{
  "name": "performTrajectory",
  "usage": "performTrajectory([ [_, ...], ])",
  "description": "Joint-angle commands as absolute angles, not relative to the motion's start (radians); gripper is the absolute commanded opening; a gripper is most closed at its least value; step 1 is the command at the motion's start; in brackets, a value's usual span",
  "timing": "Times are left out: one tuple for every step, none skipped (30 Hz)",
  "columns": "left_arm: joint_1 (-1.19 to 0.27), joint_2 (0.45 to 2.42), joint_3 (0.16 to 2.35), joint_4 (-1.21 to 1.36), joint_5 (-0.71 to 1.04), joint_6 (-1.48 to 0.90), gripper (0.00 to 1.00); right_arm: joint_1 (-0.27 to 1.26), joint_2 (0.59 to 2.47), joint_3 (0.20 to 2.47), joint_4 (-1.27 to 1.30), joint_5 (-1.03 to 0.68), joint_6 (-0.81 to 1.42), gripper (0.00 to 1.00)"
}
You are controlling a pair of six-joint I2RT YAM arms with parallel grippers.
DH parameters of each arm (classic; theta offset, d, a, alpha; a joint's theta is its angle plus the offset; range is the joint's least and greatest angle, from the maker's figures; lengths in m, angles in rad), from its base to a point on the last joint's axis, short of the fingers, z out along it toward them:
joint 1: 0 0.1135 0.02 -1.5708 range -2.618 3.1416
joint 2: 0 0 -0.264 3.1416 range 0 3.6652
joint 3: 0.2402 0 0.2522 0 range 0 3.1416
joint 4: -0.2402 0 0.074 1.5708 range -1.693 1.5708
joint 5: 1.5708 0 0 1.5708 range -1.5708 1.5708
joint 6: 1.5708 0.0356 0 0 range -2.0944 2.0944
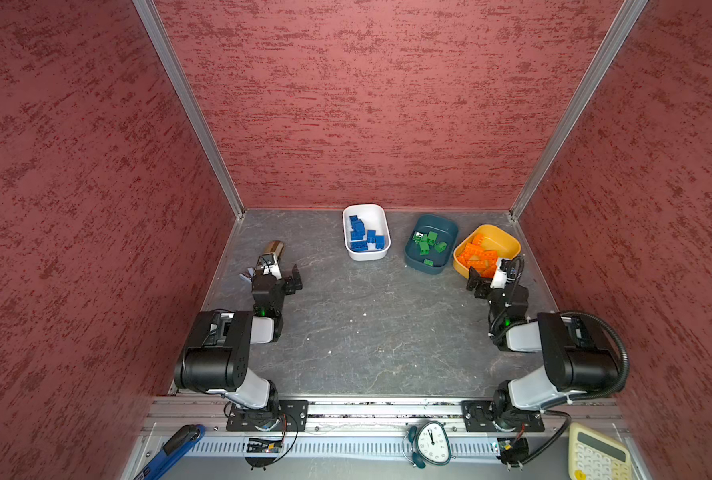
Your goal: Sort the legos into containers by color
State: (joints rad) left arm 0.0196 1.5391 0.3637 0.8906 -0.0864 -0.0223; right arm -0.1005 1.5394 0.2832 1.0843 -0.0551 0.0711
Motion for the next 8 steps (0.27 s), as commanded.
performTrajectory([
  [0.022,1.538,0.363,0.929,-0.077,-0.028,0.99,-0.092,1.542,0.302,1.106,-0.037,0.043,0.99],
  [0.023,1.534,0.365,0.921,-0.077,-0.028,0.99,-0.089,1.543,0.303,1.105,-0.031,0.042,0.99],
  [0.023,1.531,0.367,0.911,-0.076,-0.028,0.99,-0.085,1.541,0.304,1.102,-0.025,0.04,0.99],
  [0.023,1.537,0.364,0.926,-0.078,-0.028,0.99,-0.084,1.543,0.304,1.104,-0.022,0.037,0.99],
  [0.022,1.536,0.365,0.92,-0.078,-0.029,0.99,-0.084,1.543,0.304,1.102,-0.022,0.037,0.99],
  [0.022,1.533,0.365,0.916,-0.077,-0.028,1.0,-0.084,1.543,0.303,1.104,-0.021,0.037,0.99],
  [0.022,1.536,0.364,0.922,-0.078,-0.028,0.99,-0.083,1.54,0.299,1.111,-0.024,0.038,0.99],
  [0.023,1.534,0.366,0.921,-0.078,-0.028,1.0,-0.084,1.537,0.295,1.113,-0.026,0.037,0.99],
])
